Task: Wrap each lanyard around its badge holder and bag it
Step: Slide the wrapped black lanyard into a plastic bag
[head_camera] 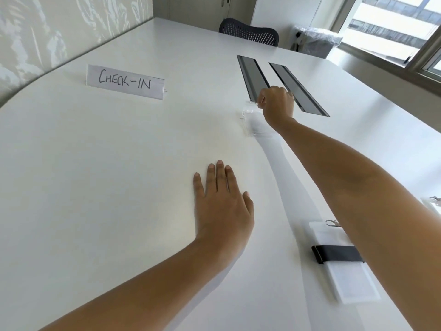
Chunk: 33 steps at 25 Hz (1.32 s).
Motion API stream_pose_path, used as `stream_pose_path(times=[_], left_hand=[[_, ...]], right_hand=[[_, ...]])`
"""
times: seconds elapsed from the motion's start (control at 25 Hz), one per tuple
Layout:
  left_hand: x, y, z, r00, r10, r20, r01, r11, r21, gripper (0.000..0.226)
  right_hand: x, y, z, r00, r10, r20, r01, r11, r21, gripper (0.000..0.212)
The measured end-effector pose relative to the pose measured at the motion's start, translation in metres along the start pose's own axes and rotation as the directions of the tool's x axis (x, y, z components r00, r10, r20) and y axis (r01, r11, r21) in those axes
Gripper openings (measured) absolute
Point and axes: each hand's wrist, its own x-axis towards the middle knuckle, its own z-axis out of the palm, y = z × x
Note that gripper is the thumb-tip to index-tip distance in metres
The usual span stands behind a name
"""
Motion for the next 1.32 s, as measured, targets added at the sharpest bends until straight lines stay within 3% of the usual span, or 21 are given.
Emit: stream_pose_path(times=[0.32,0.52,0.68,0.8,0.96,1.12,1.2,1.32], left_hand=[[0.0,0.0,0.001,1.0,-0.009,-0.014,0.009,1.0,-0.006,0.063],[0.002,-0.002,0.0,1.0,-0.017,-0.013,0.017,1.0,-0.02,0.06],[0.003,0.0,-0.003,1.0,-0.017,-0.022,0.017,0.999,-0.037,0.058],[0.003,0.001,-0.004,0.999,-0.03,-0.034,0.028,0.997,-0.065,0.057],[0.002,0.004,-0.008,0.996,-0.048,-0.07,0.041,0.995,-0.093,0.056],[-0.011,0.014,-0.022,0.972,-0.133,-0.192,0.043,0.911,-0.41,0.05],[-0.027,0.026,-0.026,0.942,-0.104,-0.318,-0.057,0.887,-0.458,0.052],[-0.051,0.062,-0.034,0.873,0.129,-0.471,-0.333,0.863,-0.381,0.065]], right_hand=[[-0.035,0.015,-0.061,0.976,-0.131,-0.173,0.127,0.991,-0.03,0.011],[-0.072,0.027,-0.112,0.978,-0.075,-0.194,0.099,0.988,0.118,0.006],[-0.112,0.042,-0.148,0.993,0.028,-0.112,0.008,0.95,0.313,0.0],[-0.142,0.06,-0.167,0.993,0.117,-0.019,-0.09,0.846,0.526,0.004],[-0.178,0.085,-0.186,0.976,0.181,0.124,-0.21,0.603,0.769,0.009],[-0.208,0.105,-0.198,0.966,0.138,0.217,-0.257,0.489,0.834,0.021],[-0.221,0.112,-0.201,0.963,0.105,0.247,-0.268,0.44,0.857,0.022],[-0.235,0.119,-0.208,0.948,0.064,0.312,-0.315,0.319,0.894,0.022]])
